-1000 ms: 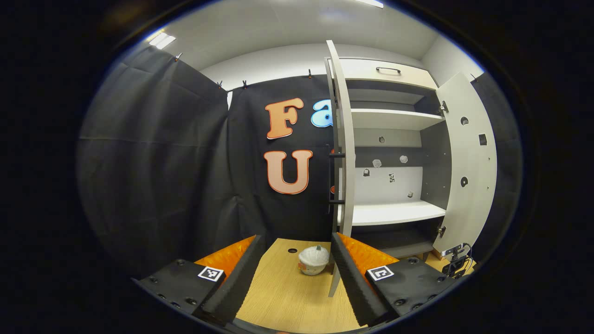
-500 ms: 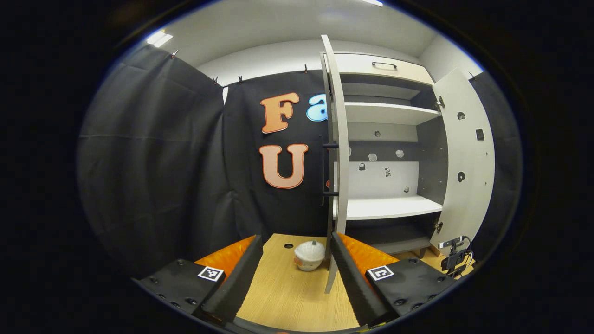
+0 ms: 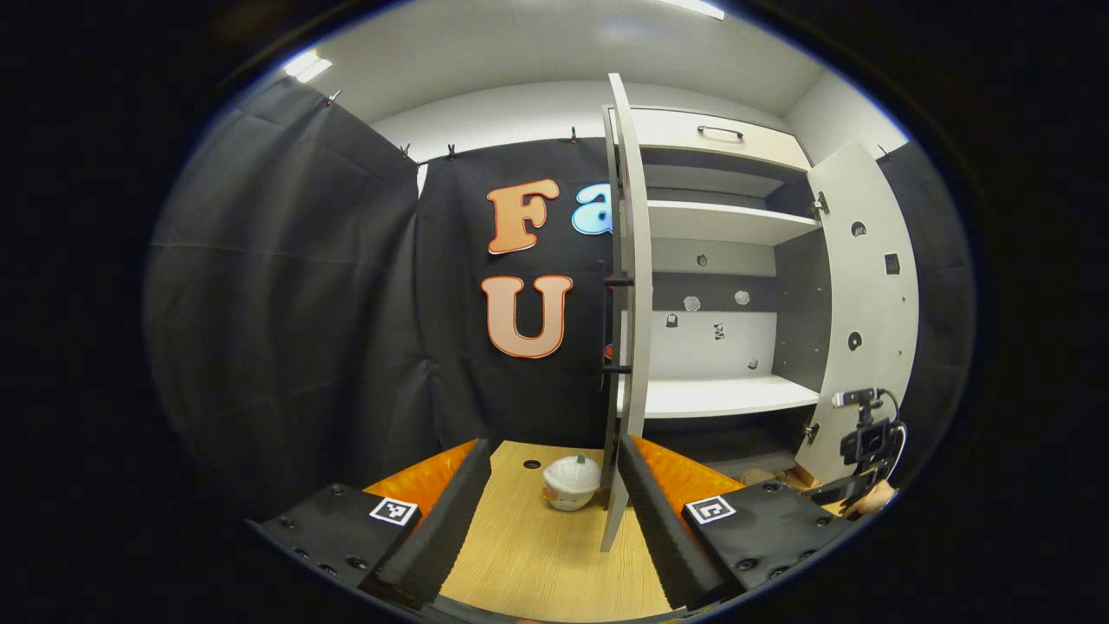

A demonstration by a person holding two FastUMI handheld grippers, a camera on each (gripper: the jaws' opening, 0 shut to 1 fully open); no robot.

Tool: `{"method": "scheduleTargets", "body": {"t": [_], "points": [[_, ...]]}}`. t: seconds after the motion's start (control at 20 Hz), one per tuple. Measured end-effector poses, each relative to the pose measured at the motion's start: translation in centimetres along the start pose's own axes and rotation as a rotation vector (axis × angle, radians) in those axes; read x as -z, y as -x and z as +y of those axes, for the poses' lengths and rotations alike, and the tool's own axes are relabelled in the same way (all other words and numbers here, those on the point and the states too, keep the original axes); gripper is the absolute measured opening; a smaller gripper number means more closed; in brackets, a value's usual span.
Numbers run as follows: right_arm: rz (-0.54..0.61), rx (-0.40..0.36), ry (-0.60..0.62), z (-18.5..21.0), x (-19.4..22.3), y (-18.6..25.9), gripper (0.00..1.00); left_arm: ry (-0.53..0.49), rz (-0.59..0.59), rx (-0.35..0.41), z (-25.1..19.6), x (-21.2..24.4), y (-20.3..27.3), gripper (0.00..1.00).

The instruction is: Grab one shoe with the right hand and put it into the shoe cabinet, grab the other shoe with the left hand and put it into the shoe cabinet; then close the right door with the right hand and the left door with the left hand.

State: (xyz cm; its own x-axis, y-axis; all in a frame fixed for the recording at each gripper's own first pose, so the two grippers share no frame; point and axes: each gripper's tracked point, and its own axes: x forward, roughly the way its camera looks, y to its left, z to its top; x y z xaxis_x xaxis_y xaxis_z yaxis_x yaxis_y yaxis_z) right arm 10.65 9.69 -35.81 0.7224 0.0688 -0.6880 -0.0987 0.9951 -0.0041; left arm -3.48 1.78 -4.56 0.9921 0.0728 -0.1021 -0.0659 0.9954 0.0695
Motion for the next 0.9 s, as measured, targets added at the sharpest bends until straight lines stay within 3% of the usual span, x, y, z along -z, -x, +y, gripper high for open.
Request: {"method": "scheduleTargets", "body": {"t": [0.45, 0.55, 0.65, 0.7, 0.75, 0.9], "points": [[-0.202, -0.057, -0.019, 5.2, -19.6, 0.9, 0.04, 0.038, -0.049, -0.059, 3.5, -1.2, 0.0, 0.97], [-0.231, -0.07, -0.032, 6.3, -23.6, -0.1, 0.04, 0.041, -0.063, -0.088, 4.6, -1.5, 0.3, 0.94], [-0.251, -0.059, -0.039, 7.0, -27.4, -1.6, 0.04, 0.04, -0.078, -0.119, 5.7, -2.1, 0.4, 0.97], [-0.262, -0.048, -0.042, 6.2, -28.7, -2.7, 0.04, 0.035, -0.081, -0.138, 6.3, -2.1, 0.4, 0.94], [-0.276, -0.038, -0.047, 6.9, -30.2, -3.1, 0.04, 0.025, -0.084, -0.161, 7.0, -2.1, 0.5, 0.99], [-0.284, -0.041, -0.084, 6.8, -33.5, -5.3, 0.04, 0.009, -0.077, -0.221, 8.6, -2.1, 0.4, 0.96]]}}
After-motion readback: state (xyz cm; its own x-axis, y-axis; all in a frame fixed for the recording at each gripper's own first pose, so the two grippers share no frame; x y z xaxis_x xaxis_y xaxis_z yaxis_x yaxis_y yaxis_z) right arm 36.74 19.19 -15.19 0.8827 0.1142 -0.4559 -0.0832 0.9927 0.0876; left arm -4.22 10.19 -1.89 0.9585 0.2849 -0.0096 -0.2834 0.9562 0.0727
